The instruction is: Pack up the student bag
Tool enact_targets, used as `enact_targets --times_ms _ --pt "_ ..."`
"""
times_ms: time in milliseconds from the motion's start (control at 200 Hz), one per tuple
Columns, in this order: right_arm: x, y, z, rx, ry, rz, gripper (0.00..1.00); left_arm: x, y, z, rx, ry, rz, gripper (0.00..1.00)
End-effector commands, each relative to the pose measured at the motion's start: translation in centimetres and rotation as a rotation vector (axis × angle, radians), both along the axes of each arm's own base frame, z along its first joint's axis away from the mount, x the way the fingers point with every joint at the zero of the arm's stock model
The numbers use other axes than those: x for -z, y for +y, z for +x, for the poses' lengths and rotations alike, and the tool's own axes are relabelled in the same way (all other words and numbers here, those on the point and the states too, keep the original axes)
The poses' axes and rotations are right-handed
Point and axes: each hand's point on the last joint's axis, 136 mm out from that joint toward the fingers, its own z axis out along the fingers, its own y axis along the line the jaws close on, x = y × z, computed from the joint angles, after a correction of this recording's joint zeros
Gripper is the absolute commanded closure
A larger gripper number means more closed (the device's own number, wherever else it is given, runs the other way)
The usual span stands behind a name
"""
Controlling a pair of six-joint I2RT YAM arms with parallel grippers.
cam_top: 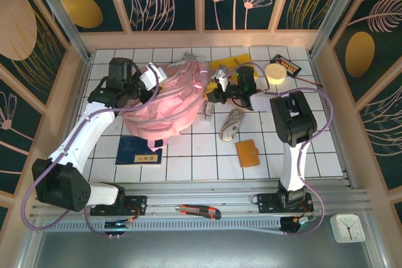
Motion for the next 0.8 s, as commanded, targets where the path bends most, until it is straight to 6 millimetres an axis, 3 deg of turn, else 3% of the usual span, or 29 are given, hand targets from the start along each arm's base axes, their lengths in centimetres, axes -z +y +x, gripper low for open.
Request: enact_targets --times_ms 0,145,250,621,791 --pt "-1.0 0.3 0.6 0.001 -0.033 0.016 0.68 -5.5 -0.7 0.4 0.037 -0.189 -0.068 1.00" --pt "-1.1 0.0 0.6 0.008 -0.033 0.012 0.75 -5.4 -0.6 0.4 0.034 -0.188 -0.064 1.00" --pt "-1.0 -0.1 0.7 0.004 -0.016 0.006 0.85 -5.3 -0.6 0.4 0.033 -0.185 -0.063 1.00" --pt "-0.9 -1.8 1.4 0.082 -0.029 -0.037 0.99 -4.8 0.0 0.7 0.005 -0.189 -0.032 1.00" --pt "-1.0 -3.2 1.3 0.111 -0.053 -0.106 1.00 -3.3 1.1 0.9 -0.025 -0.186 0.058 1.00"
